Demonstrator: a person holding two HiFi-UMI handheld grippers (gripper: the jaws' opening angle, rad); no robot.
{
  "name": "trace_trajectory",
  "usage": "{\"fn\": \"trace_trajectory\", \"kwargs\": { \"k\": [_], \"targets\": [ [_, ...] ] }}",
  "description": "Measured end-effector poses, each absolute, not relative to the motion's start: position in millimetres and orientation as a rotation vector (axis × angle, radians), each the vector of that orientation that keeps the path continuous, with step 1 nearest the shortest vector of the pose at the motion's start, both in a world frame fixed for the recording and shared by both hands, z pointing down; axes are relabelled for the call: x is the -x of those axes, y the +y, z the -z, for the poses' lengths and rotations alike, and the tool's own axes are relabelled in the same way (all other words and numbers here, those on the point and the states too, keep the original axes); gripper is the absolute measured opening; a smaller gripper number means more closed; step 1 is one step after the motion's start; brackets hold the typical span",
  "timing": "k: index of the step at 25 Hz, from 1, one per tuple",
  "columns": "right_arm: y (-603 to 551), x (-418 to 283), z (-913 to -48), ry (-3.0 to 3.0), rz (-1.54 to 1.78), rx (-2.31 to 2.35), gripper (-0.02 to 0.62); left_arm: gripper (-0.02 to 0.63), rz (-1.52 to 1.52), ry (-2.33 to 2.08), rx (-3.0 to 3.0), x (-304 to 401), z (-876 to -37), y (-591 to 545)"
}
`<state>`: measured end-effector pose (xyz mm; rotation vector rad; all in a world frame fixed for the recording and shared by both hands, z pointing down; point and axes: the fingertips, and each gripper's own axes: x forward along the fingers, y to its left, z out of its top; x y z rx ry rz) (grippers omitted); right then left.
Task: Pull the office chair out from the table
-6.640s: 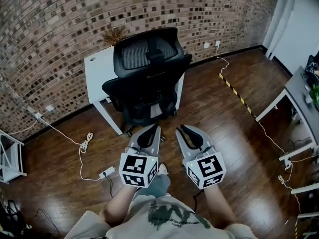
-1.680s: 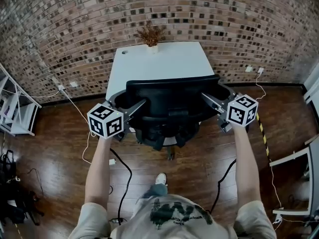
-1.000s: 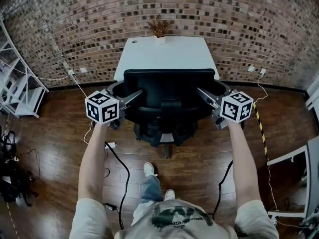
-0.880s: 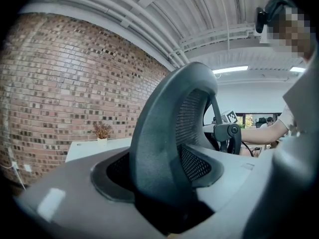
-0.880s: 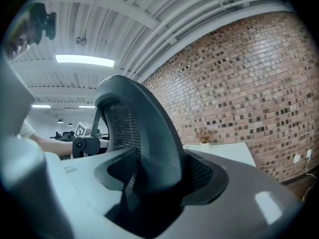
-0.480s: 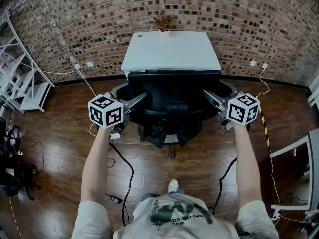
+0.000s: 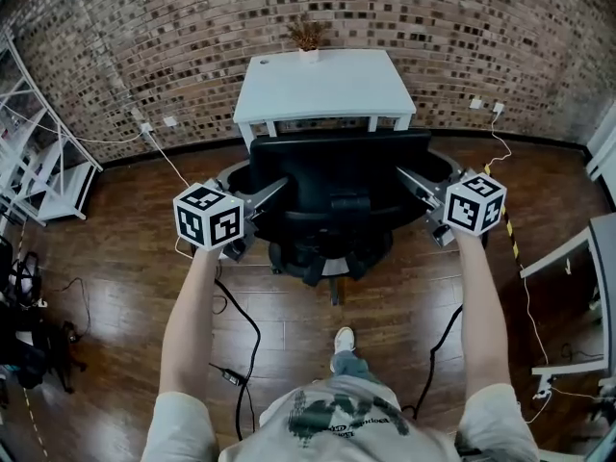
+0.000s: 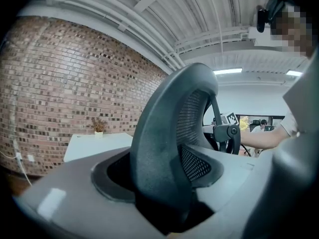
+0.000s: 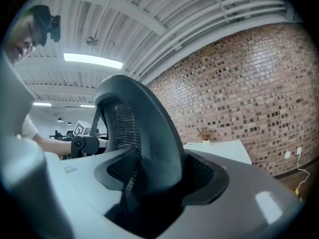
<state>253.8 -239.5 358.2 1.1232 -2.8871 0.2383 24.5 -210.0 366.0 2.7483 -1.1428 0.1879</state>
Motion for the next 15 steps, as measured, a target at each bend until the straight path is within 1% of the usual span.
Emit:
{"fn": "trace_trajectory", "kwargs": {
  "k": [8,15],
  "targets": [
    [-178,-252,-359,-2.878,-0.236,-1.176,0.291,0.302,-0.190,-1.105,-2.782,-21,-366,-159],
    [-155,-248,-361,-2.866,-0.253,-1.194,0.291,0.304,-0.198,-1.092,-2.785,-17,-367,-140]
  ]
}}
